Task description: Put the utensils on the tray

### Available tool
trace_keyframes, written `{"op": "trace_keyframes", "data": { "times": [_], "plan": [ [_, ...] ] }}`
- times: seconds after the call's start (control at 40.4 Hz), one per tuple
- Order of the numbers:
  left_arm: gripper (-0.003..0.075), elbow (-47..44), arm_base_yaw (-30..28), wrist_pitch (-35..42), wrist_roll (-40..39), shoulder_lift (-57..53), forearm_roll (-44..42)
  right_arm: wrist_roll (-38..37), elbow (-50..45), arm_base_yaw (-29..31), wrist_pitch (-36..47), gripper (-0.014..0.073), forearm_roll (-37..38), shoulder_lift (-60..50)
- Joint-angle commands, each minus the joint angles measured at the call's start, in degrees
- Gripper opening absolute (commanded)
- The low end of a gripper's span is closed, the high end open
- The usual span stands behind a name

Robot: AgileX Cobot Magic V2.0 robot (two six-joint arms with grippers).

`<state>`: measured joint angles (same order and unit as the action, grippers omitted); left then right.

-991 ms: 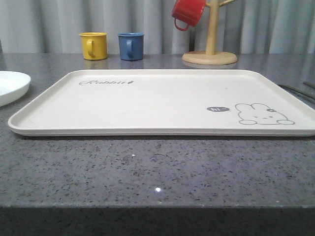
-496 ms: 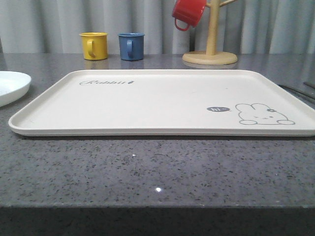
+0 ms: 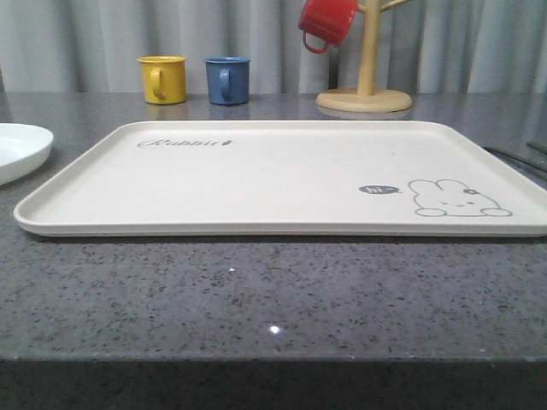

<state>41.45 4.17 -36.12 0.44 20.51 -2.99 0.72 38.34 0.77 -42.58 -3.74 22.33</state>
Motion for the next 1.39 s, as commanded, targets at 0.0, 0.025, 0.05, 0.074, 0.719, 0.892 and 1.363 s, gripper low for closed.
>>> {"op": "trace_keyframes", "data": {
  "times": [0.0, 0.025, 0.05, 0.074, 0.719, 0.892, 1.363],
  "plan": [
    [-0.0020, 1.66, 0.13, 3.93, -0.44, 1.87, -0.02, 0.26, 0.50, 0.23, 3.24, -0.0067, -0.01, 2.58],
    [-0.0020, 1.66, 0.13, 3.93, -0.44, 2.15, -0.02, 0.26, 0.25, 0.23, 3.24, -0.0067, -0.01, 2.83],
    [-0.0020, 1.66, 0.13, 3.93, -0.44, 2.30, -0.02, 0.26, 0.06, 0.23, 3.24, -0.0067, -0.01, 3.06],
    [-0.0020, 1.66, 0.13, 3.93, -0.44, 2.44, -0.02, 0.26, -0.16, 0.23, 3.46, -0.0067, -0.01, 3.38],
    [0.0512, 0.25, 0.13, -1.84, -0.44, 6.30, -0.43, 0.26, -0.56, 0.23, 2.47, 0.0530, 0.26, 4.52],
    [0.0512, 4.81, 0.13, -10.27, -0.44, 13.55, -1.13, 0.26, -0.56, 0.23, 2.47, 0.0530, 0.26, 4.52],
    [0.0511, 15.94, -6.38, -14.25, -0.44, 39.30, -3.69, 0.26, -0.56, 0.23, 2.47, 0.0530, 0.26, 4.52]
  ]
}}
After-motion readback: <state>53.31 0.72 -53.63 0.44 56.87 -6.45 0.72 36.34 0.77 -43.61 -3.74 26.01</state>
